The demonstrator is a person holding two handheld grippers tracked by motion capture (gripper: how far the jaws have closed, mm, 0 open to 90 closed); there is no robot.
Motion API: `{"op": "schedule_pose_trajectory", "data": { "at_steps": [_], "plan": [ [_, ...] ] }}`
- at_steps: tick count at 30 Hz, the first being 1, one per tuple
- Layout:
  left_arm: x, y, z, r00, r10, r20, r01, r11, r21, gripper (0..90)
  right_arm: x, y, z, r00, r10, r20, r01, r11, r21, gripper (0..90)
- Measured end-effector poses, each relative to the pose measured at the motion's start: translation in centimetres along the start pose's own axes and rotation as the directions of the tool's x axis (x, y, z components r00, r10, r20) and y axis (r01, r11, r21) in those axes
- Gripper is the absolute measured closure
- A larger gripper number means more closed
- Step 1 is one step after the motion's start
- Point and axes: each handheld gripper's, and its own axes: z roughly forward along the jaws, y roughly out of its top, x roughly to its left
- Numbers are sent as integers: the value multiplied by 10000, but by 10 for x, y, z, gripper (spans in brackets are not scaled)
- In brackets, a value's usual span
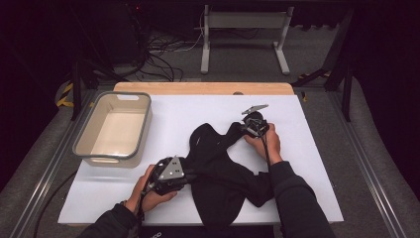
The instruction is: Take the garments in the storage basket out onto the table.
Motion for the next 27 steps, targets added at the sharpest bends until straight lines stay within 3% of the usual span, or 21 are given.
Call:
{"op": "schedule_pose_trajectory", "data": {
  "at_steps": [3,4,6,8,11,12,14,15,17,18,22,24,27],
  "plan": [
    [11,7,-10,9994,-283,-190,271,9979,-589,573,-8,3,-6,9979,-21,653,35,9998,-207,827],
    [15,11,-13,9978,-462,-481,421,9958,-814,513,-12,5,-8,9966,11,823,11,9996,-267,828],
    [23,18,-16,9956,-667,-666,596,9928,-1040,418,-19,9,-14,9902,-130,1394,196,9987,-461,827],
    [31,27,-16,9925,-911,-821,801,9884,-1292,368,-23,11,-17,9770,-381,2100,506,9972,-546,826],
    [48,42,-1,9874,-911,-1293,776,9913,-1060,334,-29,10,-17,9674,-144,2530,314,9975,-636,807],
    [52,44,4,9855,-988,-1376,860,9917,-959,335,-29,9,-17,9677,31,2519,162,9971,-745,794],
    [66,50,19,9828,-1057,-1514,980,9935,-574,334,-28,8,-16,9721,176,2339,24,9964,-850,715],
    [74,54,29,9784,-1083,-1759,1042,9940,-326,334,-27,8,-16,9748,245,2218,-42,9958,-914,658],
    [90,56,43,9753,-1373,-1733,1388,9903,-37,338,-24,8,-17,9761,428,2132,-221,9949,-989,537],
    [95,56,49,9721,-1432,-1855,1485,9888,149,341,-23,8,-19,9801,684,1865,-472,9921,-1158,492],
    [123,51,76,9534,-2127,-2140,2364,9673,922,353,-16,1,-25,9896,1162,850,-1040,9852,-1363,447],
    [132,46,85,9458,-2640,-1894,2864,9526,1022,374,-9,-5,-25,9906,1311,390,-1258,9851,-1169,443],
    [136,39,97,9372,-2770,-2118,3106,9392,1461,424,6,-16,-26,9907,1314,-345,-1340,9870,-883,423]
  ]
}}
